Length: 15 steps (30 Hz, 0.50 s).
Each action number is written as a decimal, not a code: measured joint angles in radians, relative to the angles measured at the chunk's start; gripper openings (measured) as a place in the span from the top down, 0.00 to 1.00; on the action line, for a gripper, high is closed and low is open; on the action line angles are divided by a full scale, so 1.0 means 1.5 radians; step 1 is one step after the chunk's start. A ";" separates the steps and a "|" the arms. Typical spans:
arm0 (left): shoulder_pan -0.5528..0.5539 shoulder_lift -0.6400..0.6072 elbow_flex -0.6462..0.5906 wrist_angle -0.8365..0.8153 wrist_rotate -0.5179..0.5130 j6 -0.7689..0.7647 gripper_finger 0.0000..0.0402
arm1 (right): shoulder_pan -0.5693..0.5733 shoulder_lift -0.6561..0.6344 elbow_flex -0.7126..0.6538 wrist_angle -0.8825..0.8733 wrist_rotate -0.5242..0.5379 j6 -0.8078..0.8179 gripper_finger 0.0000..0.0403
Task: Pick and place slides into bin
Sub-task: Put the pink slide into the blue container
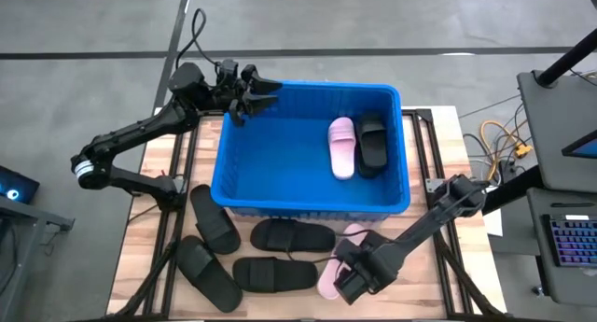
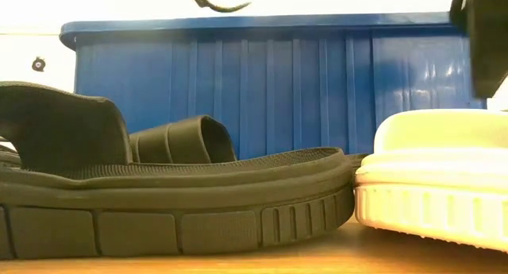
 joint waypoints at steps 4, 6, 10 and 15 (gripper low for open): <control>0.000 0.000 0.000 0.000 0.000 -0.001 0.41 | -0.005 0.031 0.006 -0.005 0.009 0.000 0.37; 0.000 0.000 0.001 0.001 0.000 -0.001 0.41 | -0.006 0.046 0.007 -0.007 0.011 0.007 0.38; 0.000 0.000 0.001 0.000 -0.001 -0.002 0.41 | -0.007 0.077 0.009 -0.008 0.025 0.016 0.41; 0.000 0.000 0.001 0.000 -0.001 -0.017 0.41 | -0.007 0.096 0.009 -0.006 0.027 0.036 0.46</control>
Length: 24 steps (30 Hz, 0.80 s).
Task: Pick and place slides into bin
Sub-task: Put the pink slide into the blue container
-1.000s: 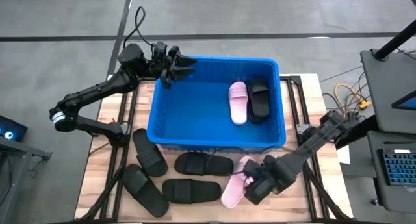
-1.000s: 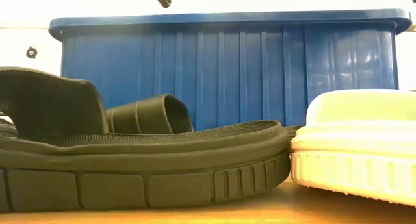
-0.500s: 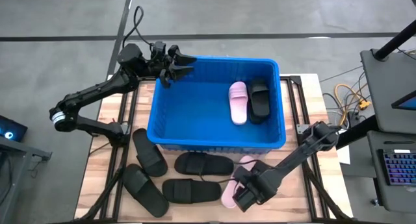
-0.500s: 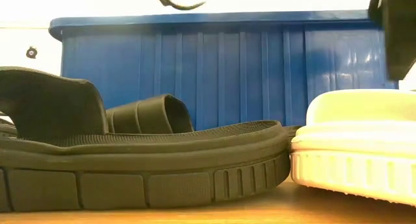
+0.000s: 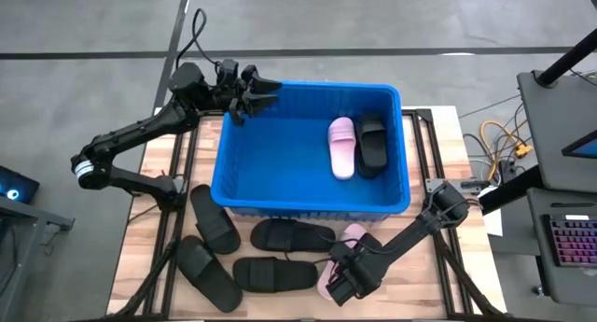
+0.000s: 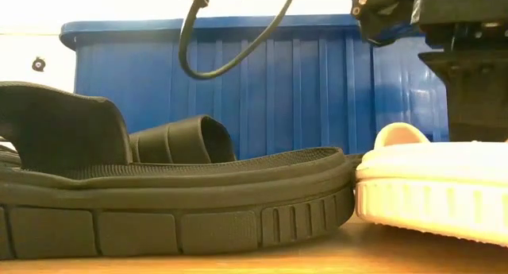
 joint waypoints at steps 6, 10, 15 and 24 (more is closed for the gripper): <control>0.000 0.000 0.000 0.000 0.000 0.000 0.41 | 0.000 -0.004 0.000 -0.008 0.000 0.016 0.52; 0.000 0.000 0.000 0.000 0.000 0.000 0.41 | 0.000 -0.005 -0.001 -0.026 -0.002 0.016 0.62; 0.000 0.000 0.000 0.000 0.000 0.000 0.41 | 0.000 -0.006 -0.001 -0.043 -0.001 0.018 0.79; 0.000 0.000 -0.001 0.000 0.000 0.000 0.41 | 0.000 -0.006 0.035 -0.059 0.007 -0.037 0.97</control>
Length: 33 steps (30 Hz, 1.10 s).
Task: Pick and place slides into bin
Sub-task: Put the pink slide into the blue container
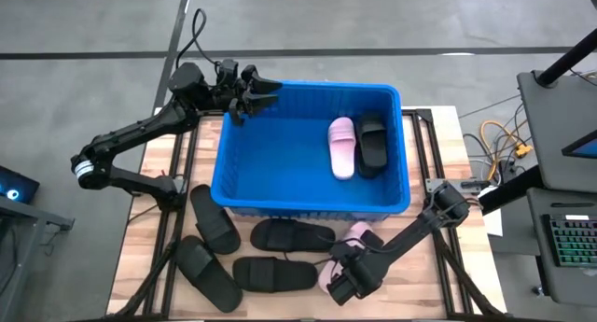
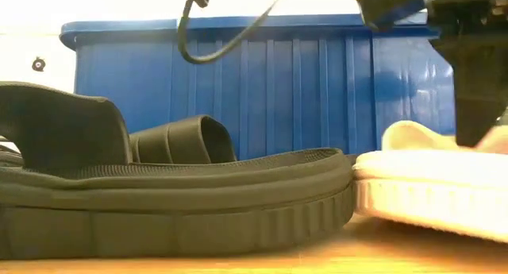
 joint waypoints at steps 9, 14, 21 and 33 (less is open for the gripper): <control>0.000 0.000 0.000 0.000 0.000 0.000 0.41 | -0.001 0.000 0.056 -0.016 0.047 -0.013 0.97; 0.000 0.000 0.000 0.000 0.000 0.000 0.41 | -0.004 0.000 0.065 -0.015 0.040 -0.017 0.94; 0.000 0.000 -0.001 0.000 0.000 0.000 0.41 | -0.004 0.000 0.067 -0.012 0.039 -0.018 0.72; 0.000 0.000 -0.001 0.000 0.000 0.000 0.41 | -0.005 0.035 0.065 -0.014 0.058 -0.129 0.49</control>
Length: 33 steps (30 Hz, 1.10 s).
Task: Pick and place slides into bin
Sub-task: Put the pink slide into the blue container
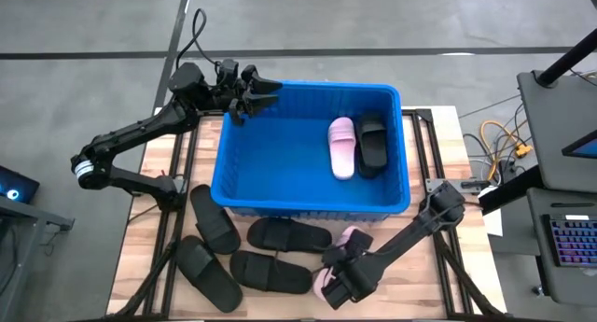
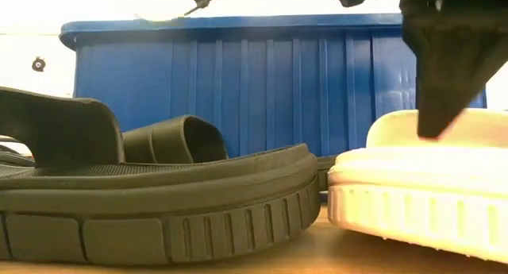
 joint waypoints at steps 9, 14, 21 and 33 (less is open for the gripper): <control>0.000 0.000 0.000 0.000 0.005 0.000 0.41 | 0.000 0.035 0.000 -0.038 0.003 0.040 0.58; 0.000 0.000 0.000 0.000 0.008 0.001 0.41 | 0.000 0.037 -0.001 -0.036 0.002 0.043 0.66; 0.000 0.000 -0.001 0.000 0.008 0.001 0.41 | -0.003 0.032 -0.001 -0.040 -0.014 0.049 0.91; 0.000 0.000 -0.004 -0.001 0.005 0.001 0.41 | 0.002 0.010 0.153 -0.152 0.033 -0.088 0.98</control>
